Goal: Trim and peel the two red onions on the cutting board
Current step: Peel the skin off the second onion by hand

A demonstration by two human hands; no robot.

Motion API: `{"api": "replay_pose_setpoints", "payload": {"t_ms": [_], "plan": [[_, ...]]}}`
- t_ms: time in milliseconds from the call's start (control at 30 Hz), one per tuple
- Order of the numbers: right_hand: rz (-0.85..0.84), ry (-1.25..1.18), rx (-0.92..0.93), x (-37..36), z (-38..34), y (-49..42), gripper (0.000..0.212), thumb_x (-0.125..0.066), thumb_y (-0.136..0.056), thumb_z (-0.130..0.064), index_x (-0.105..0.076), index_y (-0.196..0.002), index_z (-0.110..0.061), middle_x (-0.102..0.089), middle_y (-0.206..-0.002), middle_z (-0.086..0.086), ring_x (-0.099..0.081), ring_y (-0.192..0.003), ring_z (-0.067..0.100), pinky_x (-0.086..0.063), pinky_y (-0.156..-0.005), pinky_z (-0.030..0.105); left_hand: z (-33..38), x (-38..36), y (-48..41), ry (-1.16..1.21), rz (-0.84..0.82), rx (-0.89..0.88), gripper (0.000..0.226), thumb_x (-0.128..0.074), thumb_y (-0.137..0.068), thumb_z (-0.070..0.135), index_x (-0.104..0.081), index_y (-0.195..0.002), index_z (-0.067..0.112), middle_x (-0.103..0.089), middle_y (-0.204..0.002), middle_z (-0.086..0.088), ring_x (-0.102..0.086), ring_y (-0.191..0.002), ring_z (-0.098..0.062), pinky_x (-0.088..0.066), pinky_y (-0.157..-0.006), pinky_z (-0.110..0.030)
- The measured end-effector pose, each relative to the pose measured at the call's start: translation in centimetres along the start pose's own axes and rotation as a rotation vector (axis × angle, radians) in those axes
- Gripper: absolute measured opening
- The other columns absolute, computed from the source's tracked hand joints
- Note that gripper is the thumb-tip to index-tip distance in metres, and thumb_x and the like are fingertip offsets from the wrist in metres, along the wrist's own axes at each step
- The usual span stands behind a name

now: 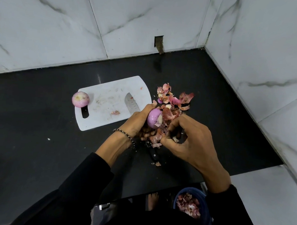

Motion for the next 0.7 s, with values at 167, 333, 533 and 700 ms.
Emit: {"api": "replay_pose_setpoints", "payload": {"t_ms": [167, 333, 533, 700], "plan": [[0.038, 0.058, -0.046, 0.1, 0.3, 0.1, 0.033, -0.064, -0.077, -0.055, -0.059, -0.080, -0.023, -0.056, -0.077, -0.016, -0.054, -0.066, 0.004, -0.049, -0.055, 0.031, 0.0, 0.1, -0.1, 0.136, 0.023, -0.001, 0.058, -0.042, -0.097, 0.056, -0.057, -0.103, 0.001, -0.060, -0.061, -0.006, -0.051, -0.031, -0.002, -0.036, -0.033, -0.009], [0.058, 0.128, -0.132, 0.3, 1.1, 0.4, 0.035, -0.059, -0.076, -0.061, -0.056, -0.082, -0.026, -0.055, -0.078, -0.016, -0.053, -0.067, 0.002, -0.050, -0.057, 0.027, -0.1, 0.3, 0.4, 0.189, 0.024, 0.045, 0.059, -0.041, -0.097, 0.058, -0.060, -0.102, 0.001, -0.061, -0.054, -0.006, -0.052, -0.031, -0.006, -0.037, -0.033, -0.010], [0.092, 0.207, -0.326, 0.2, 2.3, 0.7, 0.030, -0.067, -0.077, -0.055, -0.055, -0.082, -0.028, -0.053, -0.077, -0.016, -0.052, -0.068, 0.001, -0.047, -0.058, 0.027, 0.4, 0.2, 1.0, 0.269, 0.016, 0.071, 0.071, -0.042, -0.099, 0.051, -0.050, -0.135, -0.009, -0.055, -0.039, -0.005, -0.047, -0.024, -0.009, -0.033, -0.030, -0.009], [0.084, 0.172, -0.398, -0.3, 2.5, 0.6, 0.020, -0.072, -0.082, -0.042, -0.061, -0.090, -0.028, -0.059, -0.085, -0.015, -0.057, -0.073, 0.003, -0.054, -0.063, 0.031, 0.1, 0.1, 0.8, 0.308, 0.032, 0.068, 0.057, -0.043, -0.099, 0.050, -0.055, -0.116, -0.003, -0.056, -0.043, -0.007, -0.047, -0.024, -0.011, -0.033, -0.029, -0.011]]}}
Point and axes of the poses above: each hand's wrist, its own y-axis away from the middle knuckle, its own x-axis out of the back of the hand, z = x × y, the point moved 3 cm from there along -y, towards the middle knuckle
